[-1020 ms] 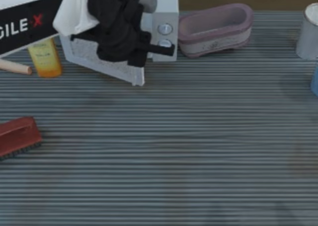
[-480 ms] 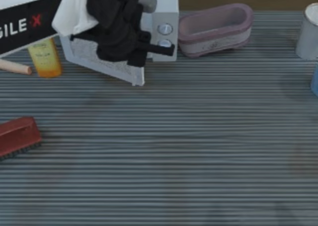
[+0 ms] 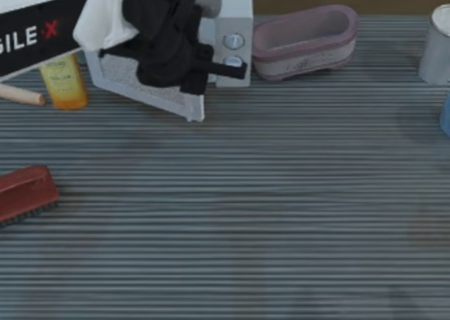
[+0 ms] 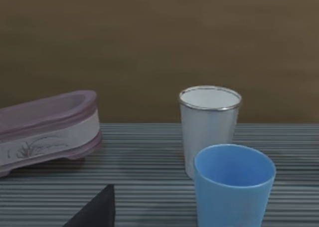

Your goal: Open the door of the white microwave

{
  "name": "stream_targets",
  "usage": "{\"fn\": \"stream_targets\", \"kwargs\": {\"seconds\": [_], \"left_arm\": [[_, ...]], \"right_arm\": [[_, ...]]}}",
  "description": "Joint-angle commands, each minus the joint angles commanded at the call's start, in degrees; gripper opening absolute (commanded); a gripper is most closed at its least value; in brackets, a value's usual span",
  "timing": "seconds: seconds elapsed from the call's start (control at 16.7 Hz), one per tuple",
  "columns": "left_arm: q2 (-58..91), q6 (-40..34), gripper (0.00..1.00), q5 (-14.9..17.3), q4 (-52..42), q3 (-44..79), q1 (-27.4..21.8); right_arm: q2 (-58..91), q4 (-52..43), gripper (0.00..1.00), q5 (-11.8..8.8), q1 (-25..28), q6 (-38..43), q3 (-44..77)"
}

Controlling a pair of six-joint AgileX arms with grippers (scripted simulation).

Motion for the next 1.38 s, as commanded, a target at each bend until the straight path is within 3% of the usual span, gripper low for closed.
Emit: {"fn": "stream_targets", "kwargs": {"seconds": [0.48,1.02,1.38], "left_arm": [[0.0,0.0,0.0,0.0,0.0,0.0,0.0],[-4.4,7.05,0.0,4.04,1.96,-6.18,1.81],[-4.71,7.34,0.0,4.21,2.16,-6.3,1.89]], "right_arm": [[0.0,0.0,1.0,0.0,0.0,0.0,0.0],[0.0,0.0,1.0,0.0,0.0,0.0,0.0],[0.0,0.0,1.0,0.0,0.0,0.0,0.0]]}}
